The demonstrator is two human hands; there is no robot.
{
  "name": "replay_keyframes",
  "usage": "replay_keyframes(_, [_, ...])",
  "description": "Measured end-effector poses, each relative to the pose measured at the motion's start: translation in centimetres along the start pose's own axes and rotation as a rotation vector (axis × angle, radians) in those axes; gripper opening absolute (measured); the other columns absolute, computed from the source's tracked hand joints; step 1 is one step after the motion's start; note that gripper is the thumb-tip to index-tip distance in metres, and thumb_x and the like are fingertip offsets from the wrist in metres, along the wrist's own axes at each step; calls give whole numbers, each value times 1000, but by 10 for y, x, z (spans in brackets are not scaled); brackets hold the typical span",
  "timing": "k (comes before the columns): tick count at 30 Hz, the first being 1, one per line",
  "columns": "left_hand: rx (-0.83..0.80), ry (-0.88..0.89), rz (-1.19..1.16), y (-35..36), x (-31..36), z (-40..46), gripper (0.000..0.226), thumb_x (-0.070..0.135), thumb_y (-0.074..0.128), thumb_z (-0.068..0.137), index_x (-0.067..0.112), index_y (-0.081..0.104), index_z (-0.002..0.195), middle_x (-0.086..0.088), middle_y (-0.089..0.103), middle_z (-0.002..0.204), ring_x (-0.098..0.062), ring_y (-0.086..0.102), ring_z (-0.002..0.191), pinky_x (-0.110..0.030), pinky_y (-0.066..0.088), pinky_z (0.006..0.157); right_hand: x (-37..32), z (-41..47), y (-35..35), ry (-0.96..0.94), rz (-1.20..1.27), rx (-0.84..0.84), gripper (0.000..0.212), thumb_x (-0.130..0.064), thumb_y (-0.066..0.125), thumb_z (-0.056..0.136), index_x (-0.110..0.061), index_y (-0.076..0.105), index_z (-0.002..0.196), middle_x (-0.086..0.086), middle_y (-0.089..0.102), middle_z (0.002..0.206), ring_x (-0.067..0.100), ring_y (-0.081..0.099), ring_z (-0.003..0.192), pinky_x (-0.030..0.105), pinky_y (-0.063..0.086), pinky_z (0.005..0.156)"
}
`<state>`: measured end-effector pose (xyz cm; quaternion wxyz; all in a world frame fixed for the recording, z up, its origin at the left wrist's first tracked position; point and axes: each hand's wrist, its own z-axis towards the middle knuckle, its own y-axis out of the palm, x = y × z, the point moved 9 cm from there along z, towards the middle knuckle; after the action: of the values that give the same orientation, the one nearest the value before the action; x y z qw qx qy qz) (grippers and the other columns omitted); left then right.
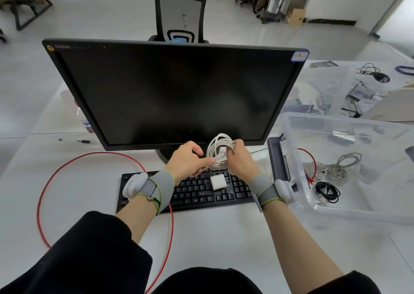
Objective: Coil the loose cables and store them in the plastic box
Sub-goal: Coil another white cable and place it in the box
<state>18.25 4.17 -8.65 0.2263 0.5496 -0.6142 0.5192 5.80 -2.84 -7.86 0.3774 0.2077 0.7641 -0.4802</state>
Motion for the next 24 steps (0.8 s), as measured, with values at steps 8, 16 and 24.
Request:
replay_keyframes(8, [109, -40, -24, -1, -9, 6, 22, 29, 67, 85, 15, 60, 100, -4, 61, 81, -11, 51, 55, -12, 41, 41, -22, -14, 15, -154, 61, -74, 2, -12, 36, 100, -13, 38, 101, -3, 47, 75, 8, 43, 61, 8, 36, 45])
replay_keyframes(16, [135, 28, -84, -12, -3, 6, 15, 11, 57, 84, 22, 64, 90, -3, 59, 101, -19, 52, 98, -31, 45, 85, -32, -15, 25, -140, 232, -148, 11, -21, 34, 102, -15, 41, 96, -2, 44, 70, 10, 39, 57, 22, 39, 51])
replay_keyframes(24, [-55, 75, -59, 4, 21, 2, 48, 47, 39, 97, 7, 65, 93, 0, 59, 87, -11, 53, 83, -29, 46, 87, -3, 4, 10, 69, 418, 36, 23, -11, 32, 100, -18, 38, 79, 3, 44, 74, 15, 40, 54, 18, 37, 36])
